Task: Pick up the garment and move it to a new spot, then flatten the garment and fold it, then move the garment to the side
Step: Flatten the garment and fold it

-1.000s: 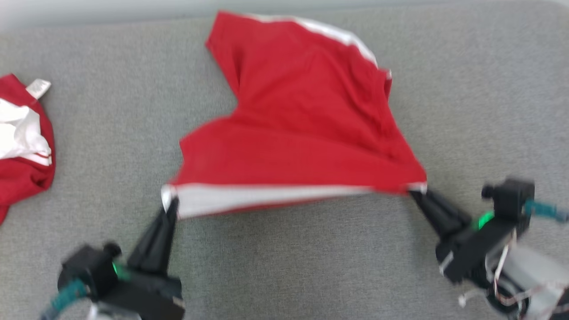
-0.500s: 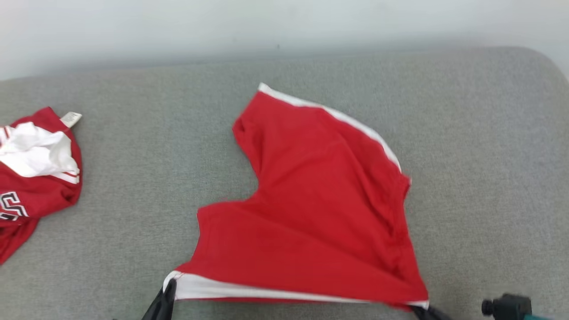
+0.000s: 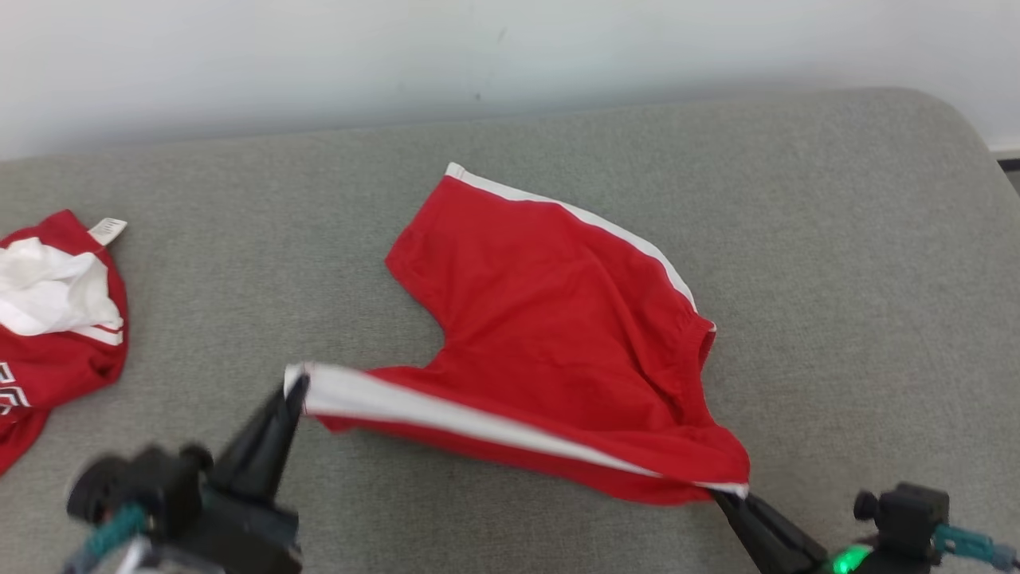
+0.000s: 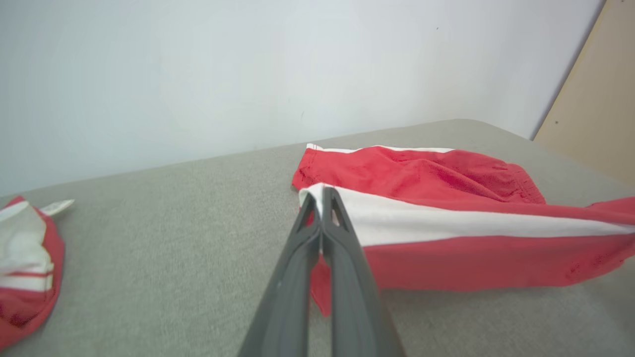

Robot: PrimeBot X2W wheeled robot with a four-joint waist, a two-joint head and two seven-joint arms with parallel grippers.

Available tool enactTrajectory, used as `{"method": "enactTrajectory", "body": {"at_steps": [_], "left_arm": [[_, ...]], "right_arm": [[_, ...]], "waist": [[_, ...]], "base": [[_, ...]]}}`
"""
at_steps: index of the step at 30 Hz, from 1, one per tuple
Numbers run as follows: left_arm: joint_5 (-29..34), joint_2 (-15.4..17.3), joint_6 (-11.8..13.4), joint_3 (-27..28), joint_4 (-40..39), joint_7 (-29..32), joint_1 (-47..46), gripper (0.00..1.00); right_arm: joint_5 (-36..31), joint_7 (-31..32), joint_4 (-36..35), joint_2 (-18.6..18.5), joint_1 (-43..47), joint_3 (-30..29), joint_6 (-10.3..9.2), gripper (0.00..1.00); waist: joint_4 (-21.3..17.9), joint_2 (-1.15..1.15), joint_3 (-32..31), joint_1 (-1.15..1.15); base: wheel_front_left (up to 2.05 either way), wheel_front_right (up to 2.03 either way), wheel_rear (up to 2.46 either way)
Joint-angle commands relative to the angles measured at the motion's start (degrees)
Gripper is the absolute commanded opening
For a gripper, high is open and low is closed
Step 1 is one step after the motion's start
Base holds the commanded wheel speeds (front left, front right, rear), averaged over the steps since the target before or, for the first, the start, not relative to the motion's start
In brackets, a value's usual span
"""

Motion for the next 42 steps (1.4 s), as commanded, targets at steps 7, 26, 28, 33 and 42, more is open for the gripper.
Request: {"method": "enactTrajectory", "body": {"at_steps": [7,26,28,33,42], "left_arm": [[-2.2,6.6,-0.3,-6.9,0.6,6.8,-19.8,0.0],[-10.9,11.9,-0.3,-28.4,22.9,8.8,-54.9,0.0],[-11.1,11.9,-0.3,-30.5,24.9,8.3,-57.6,0.0],[-12.1,11.4,-0.3,-34.5,30.1,6.9,-62.8,0.0],[-12.6,9.6,-0.3,-39.9,38.0,3.7,-66.7,0.0]], "right_arm": [[0.3,2.8,-0.2,4.2,-7.4,-2.7,-0.13,0.0],[1.0,-1.0,10.9,13.7,-27.4,0.0,-0.13,0.0],[0.9,-1.7,11.8,14.3,-29.1,0.4,-0.13,0.0],[1.0,-2.7,13.6,15.7,-32.7,1.5,-0.13,0.0],[-0.1,-3.3,15.3,16.9,-36.2,3.2,-0.13,0.0]], "waist": [[-4.4,0.0,6.0,0.0],[-13.2,0.0,17.3,0.0],[-13.7,0.0,17.9,0.0],[-14.6,0.0,19.3,0.0],[-14.9,0.0,20.3,0.0]], "base": [[0.0,0.0,0.0],[0.0,0.0,0.0],[0.0,0.0,0.0],[0.0,0.0,0.0],[0.0,0.0,0.0]]}}
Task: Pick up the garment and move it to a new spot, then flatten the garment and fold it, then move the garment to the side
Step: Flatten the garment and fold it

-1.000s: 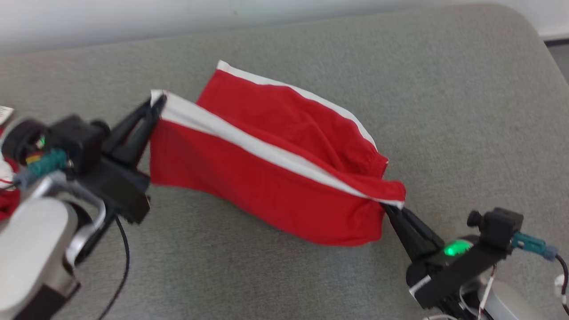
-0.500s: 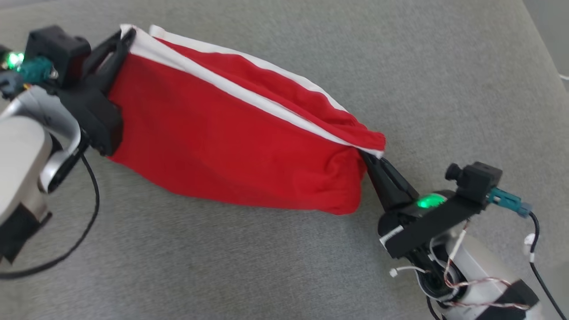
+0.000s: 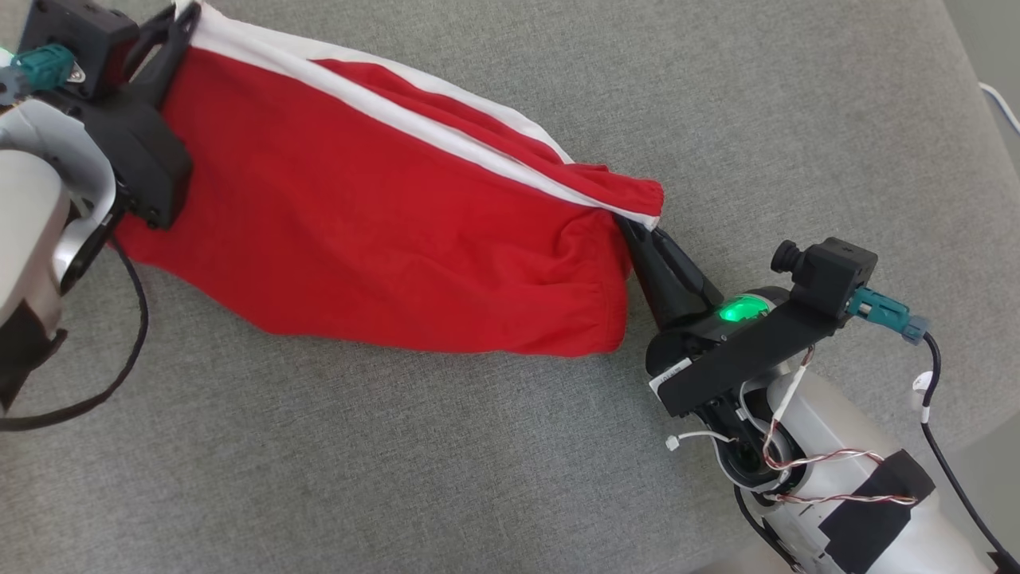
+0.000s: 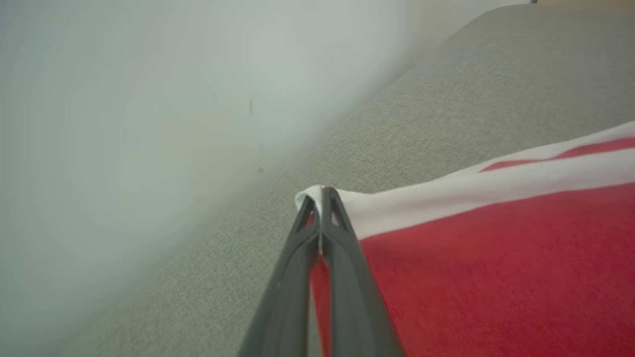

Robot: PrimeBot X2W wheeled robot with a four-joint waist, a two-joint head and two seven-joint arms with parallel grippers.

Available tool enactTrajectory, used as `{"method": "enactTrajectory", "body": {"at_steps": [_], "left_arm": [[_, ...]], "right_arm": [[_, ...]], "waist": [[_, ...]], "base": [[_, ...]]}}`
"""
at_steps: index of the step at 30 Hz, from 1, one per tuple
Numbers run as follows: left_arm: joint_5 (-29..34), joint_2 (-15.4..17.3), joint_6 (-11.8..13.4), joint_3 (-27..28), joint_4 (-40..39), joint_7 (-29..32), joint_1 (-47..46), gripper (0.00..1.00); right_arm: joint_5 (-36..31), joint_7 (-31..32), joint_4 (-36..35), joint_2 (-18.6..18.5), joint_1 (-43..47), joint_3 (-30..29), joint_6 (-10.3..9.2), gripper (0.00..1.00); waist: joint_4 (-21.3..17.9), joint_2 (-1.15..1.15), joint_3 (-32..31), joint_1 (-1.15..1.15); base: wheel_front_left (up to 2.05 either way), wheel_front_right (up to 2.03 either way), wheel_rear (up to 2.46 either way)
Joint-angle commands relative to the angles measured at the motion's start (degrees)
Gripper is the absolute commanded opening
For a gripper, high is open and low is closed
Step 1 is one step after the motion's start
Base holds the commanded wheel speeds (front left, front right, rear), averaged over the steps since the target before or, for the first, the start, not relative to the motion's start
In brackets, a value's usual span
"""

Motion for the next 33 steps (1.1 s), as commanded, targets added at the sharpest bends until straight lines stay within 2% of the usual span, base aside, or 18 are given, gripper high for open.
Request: {"method": "enactTrajectory", "body": {"at_steps": [1,2,3,11,16,23,27,33], "left_arm": [[0.3,-0.4,0.2,-0.2,0.9,-1.2,-0.9,0.0],[0.3,-0.8,0.1,-0.6,1.8,-2.0,-0.9,0.64],[0.1,-1.3,0.1,-0.9,2.7,-2.7,-0.7,1.0],[-2.3,-3.4,0.1,-2.4,6.5,-6.5,1.0,1.0],[-3.7,-2.4,0.1,-3.0,6.6,-7.4,2.6,1.0],[-6.6,0.3,0.1,-4.0,6.5,-7.6,6.0,1.0],[-8.4,1.5,0.1,-5.0,6.3,-7.0,8.1,1.0],[-10.6,2.8,0.1,-6.7,5.3,-4.9,9.8,1.0]], "right_arm": [[-0.4,-0.3,0.1,0.5,-0.5,0.1,-0.13,0.36],[-0.5,-0.6,0.2,0.5,-0.4,0.1,-0.13,1.0],[-0.6,-0.7,0.3,0.4,-0.1,0.2,-0.13,1.0],[-1.9,-1.5,-1.2,-2.5,4.0,-1.4,-0.13,1.0],[-3.9,-2.3,-3.8,-3.4,7.4,-3.8,-0.13,1.0],[-5.5,-3.4,-5.6,0.0,11.1,-8.0,-0.13,1.0],[-9.2,-3.7,-5.8,1.9,12.7,-9.4,-0.13,1.0],[-18.4,-3.8,-8.9,6.0,16.1,-13.6,-0.13,1.0]], "waist": [[0.1,-0.01,-0.1,-0.01],[0.1,-0.01,-0.3,-0.01],[0.1,-0.01,-0.6,-0.01],[1.0,-0.01,-4.1,-0.01],[1.2,-0.01,-6.8,-0.01],[0.0,-0.01,-9.0,-0.01],[-0.5,-0.01,-9.9,-0.01],[-0.4,-0.01,-10.4,-0.01]], "base": [[0.0,0.0,0.0],[0.0,0.0,0.0],[0.0,0.0,0.0],[0.0,0.0,0.0],[0.0,0.0,0.0],[0.0,0.0,0.0],[0.0,0.0,0.0],[0.0,0.0,0.0]]}}
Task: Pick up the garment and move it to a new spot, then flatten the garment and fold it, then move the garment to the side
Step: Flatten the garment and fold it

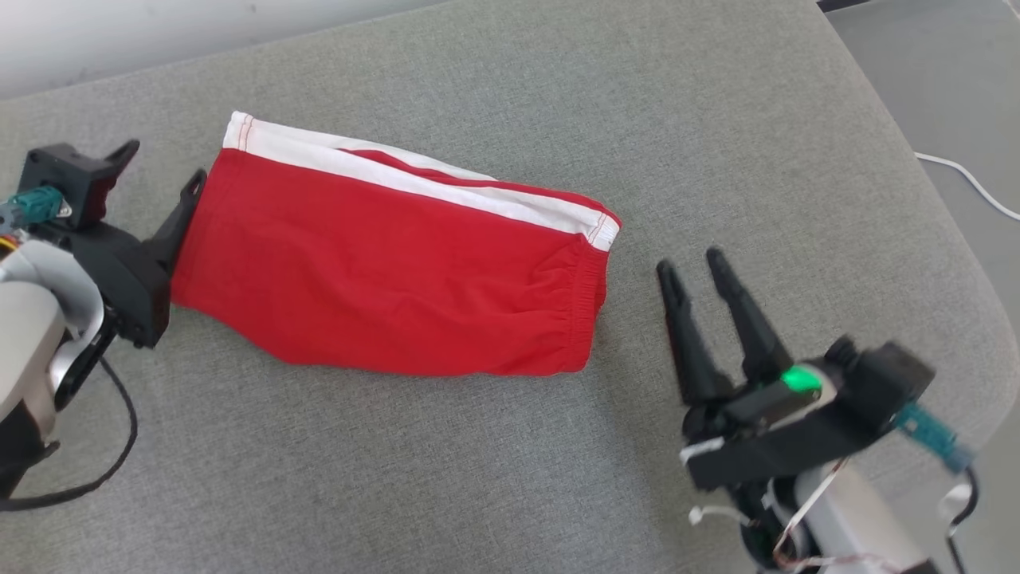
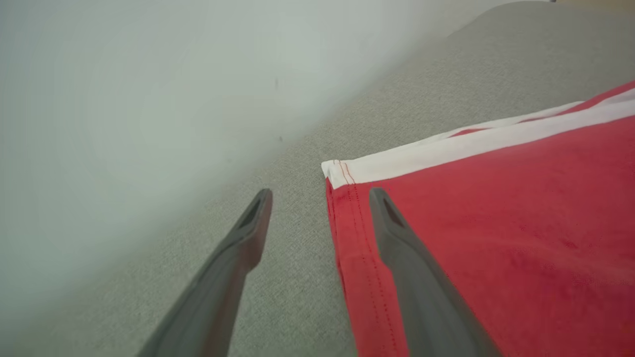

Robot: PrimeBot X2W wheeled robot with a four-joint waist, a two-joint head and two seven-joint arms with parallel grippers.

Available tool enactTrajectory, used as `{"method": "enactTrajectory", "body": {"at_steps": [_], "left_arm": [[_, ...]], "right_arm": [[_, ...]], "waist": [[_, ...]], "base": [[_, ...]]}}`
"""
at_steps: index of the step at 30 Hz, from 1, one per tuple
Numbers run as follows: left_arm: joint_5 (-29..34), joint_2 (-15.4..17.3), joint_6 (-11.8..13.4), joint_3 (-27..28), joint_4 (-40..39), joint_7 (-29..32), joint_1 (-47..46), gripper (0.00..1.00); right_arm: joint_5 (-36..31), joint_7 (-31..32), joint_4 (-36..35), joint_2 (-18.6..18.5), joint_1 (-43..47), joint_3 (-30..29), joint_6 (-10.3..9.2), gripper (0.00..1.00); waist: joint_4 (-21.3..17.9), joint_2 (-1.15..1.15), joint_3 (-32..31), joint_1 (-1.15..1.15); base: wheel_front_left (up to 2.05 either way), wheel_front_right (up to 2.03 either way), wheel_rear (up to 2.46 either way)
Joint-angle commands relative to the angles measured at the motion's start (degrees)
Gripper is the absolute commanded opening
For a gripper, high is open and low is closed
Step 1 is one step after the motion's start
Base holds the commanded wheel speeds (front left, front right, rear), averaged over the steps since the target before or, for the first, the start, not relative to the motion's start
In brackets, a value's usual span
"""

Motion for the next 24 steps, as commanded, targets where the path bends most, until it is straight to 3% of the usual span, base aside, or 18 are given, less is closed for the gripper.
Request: {"method": "enactTrajectory", "body": {"at_steps": [1,4,12,24], "left_arm": [[-0.4,0.6,0.1,-0.6,-0.4,0.5,1.0,1.0],[-1.0,1.1,0.1,-1.6,-1.2,1.4,1.0,1.0],[-2.9,2.2,0.1,-3.2,-3.0,3.5,1.1,1.0],[-9.9,5.2,0.1,-5.8,-8.2,19.0,3.3,1.0]], "right_arm": [[-2.4,-0.2,-0.7,1.1,1.5,-0.5,-0.13,1.0],[-7.1,-0.2,-2.1,2.5,3.1,-1.0,-0.13,1.0],[-12.1,-0.2,-3.3,5.4,6.4,-2.1,-0.13,1.0],[-14.6,-0.1,-1.1,6.6,7.3,-0.9,-0.13,1.0]], "waist": [[0.1,0.0,-0.1,0.01],[0.3,0.0,0.0,0.01],[0.4,0.0,0.2,0.01],[-1.0,0.0,0.4,0.01]], "base": [[0.0,0.0,0.0],[0.0,0.0,0.0],[0.0,0.0,0.0],[0.0,0.0,0.0]]}}
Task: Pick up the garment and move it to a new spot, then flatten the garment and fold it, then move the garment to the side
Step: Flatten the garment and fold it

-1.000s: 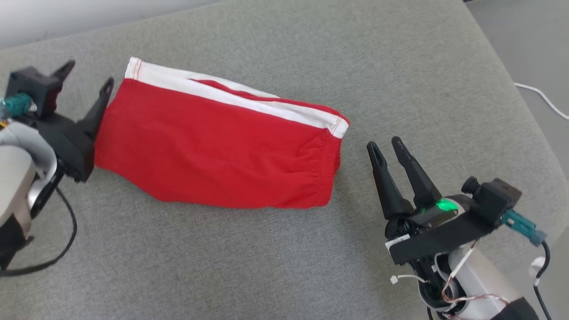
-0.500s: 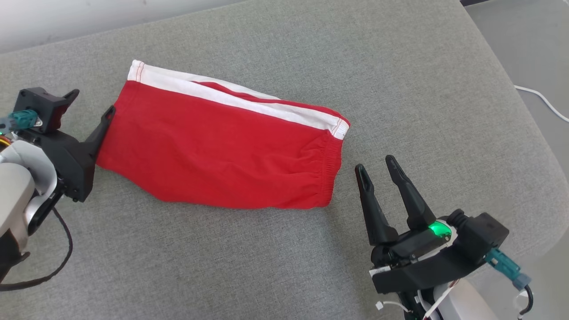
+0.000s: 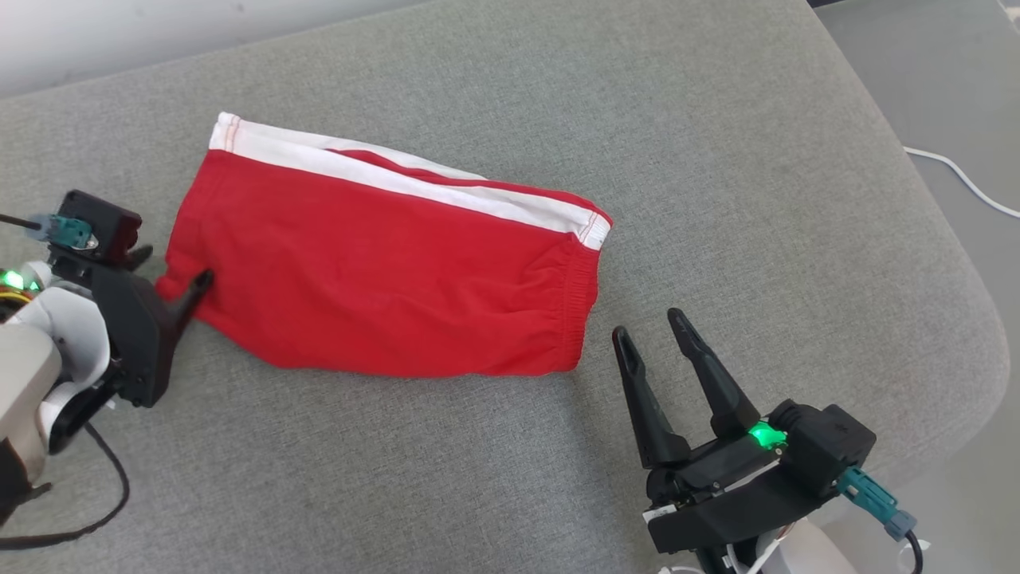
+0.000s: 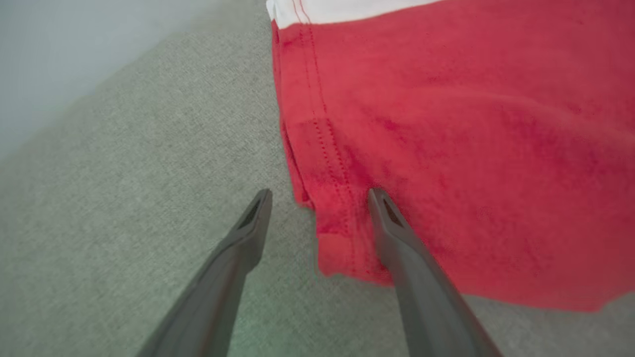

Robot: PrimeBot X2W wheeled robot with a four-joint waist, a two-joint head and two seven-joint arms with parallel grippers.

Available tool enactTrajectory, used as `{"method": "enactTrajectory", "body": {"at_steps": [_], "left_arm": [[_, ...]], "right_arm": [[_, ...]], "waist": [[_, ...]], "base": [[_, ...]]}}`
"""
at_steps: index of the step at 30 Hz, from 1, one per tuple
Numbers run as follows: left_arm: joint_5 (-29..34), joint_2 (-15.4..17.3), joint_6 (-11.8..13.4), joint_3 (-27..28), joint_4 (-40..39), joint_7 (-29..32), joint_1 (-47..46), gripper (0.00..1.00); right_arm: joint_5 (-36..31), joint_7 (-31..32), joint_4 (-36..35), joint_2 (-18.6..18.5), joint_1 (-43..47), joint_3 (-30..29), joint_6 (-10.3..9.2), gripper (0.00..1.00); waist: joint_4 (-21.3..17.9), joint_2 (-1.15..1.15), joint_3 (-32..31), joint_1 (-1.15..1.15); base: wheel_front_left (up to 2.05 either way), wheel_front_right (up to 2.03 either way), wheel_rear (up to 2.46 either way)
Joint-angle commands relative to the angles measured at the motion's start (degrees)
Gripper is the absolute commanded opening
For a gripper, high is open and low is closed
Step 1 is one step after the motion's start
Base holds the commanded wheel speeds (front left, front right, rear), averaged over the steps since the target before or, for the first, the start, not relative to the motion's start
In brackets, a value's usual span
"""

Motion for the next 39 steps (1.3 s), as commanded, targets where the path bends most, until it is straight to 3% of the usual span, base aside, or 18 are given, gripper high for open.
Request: {"method": "enactTrajectory", "body": {"at_steps": [1,5,7,22,30,39], "left_arm": [[-1.3,0.0,0.1,0.0,-0.1,0.8,0.9,1.0],[-3.8,-0.6,0.1,0.0,-0.7,4.2,1.8,0.97],[-3.6,-0.6,0.1,0.2,-0.8,3.5,1.5,0.0],[-3.4,-1.9,0.7,1.1,-5.2,-6.3,6.4,0.0],[-4.7,0.5,4.7,1.5,-12.9,-11.3,13.4,0.0],[-7.4,1.9,11.8,1.7,-22.8,-17.2,24.1,0.0]], "right_arm": [[0.1,0.0,0.1,0.4,-0.1,0.1,-0.13,1.0],[0.1,0.0,0.5,0.7,-0.2,0.4,-0.13,1.0],[0.1,0.0,0.8,0.7,-0.2,0.4,-0.13,1.0],[-0.3,0.0,2.2,-1.0,2.8,-0.7,-0.13,1.0],[-0.4,0.0,2.9,-1.1,6.2,-2.6,-0.14,1.0],[-0.9,0.0,3.1,-0.2,10.7,-7.0,-0.14,1.0]], "waist": [[-0.1,0.0,0.1,0.0],[-0.4,0.0,0.2,0.0],[-0.4,0.0,0.0,0.0],[4.8,0.0,-6.1,0.0],[8.5,0.0,-9.6,0.0],[12.4,0.0,-11.3,0.0]], "base": [[0.0,0.0,0.0],[0.0,0.0,0.0],[0.0,0.0,0.0],[0.0,0.0,0.0],[0.0,0.0,0.0],[0.0,0.0,0.0]]}}
